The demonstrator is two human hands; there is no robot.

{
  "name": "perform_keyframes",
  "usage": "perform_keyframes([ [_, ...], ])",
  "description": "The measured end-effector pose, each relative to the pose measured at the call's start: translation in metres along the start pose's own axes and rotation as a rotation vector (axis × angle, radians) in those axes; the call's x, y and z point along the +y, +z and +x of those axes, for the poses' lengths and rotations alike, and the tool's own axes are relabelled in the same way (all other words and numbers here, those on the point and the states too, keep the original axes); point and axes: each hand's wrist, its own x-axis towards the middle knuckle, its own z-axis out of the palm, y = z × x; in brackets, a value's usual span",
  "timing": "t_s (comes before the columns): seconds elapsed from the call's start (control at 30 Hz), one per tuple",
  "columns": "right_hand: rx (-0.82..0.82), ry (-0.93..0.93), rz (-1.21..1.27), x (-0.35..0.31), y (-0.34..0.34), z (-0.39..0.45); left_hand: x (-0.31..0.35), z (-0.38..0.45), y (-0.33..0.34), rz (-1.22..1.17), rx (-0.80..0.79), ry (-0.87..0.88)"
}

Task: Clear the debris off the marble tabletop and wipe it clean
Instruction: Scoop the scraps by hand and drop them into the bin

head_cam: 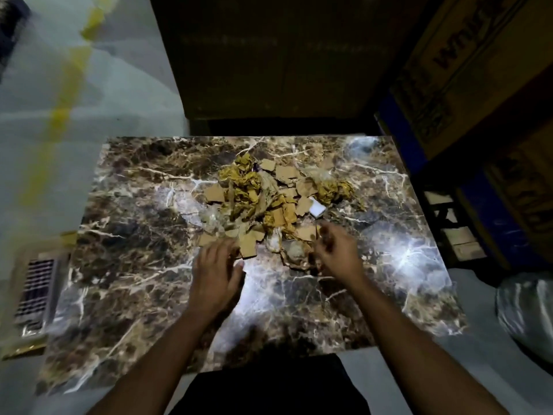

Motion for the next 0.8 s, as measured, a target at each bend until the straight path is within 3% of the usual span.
perform_keyframes([
  [0.07, 0.164, 0.053, -0.077, 0.015, -0.017, 0.026, -0.020, 0.015, -0.004, 0.009, 0.032, -0.048],
  [0.13, 0.206, 0.115, -0.197, 0.031, -0.028, 0.054, -0.031, 0.031, -0.005, 0.030, 0.001, -0.111],
  [0.27, -0.052, 0.266, -0.322, 0.040, -0.001, 0.068, -0.021, 0.044, 0.010, 0.055, -0.111, -0.152],
  [0.47, -0.082, 0.048, -0.189, 0.018, 0.043, 0.030, 0.025, 0.025, 0.036, 0.030, -0.107, -0.175],
  [0.63, 0.018, 0.020, -0.025, 0.023, 0.016, 0.003, 0.022, 0.020, 0.028, -0.046, 0.108, -0.285],
  [0.8, -0.179, -0.118, -0.219, 0.027, 0.037, 0.008, 0.003, 0.050, 0.026, 0.034, -0.021, -0.220],
])
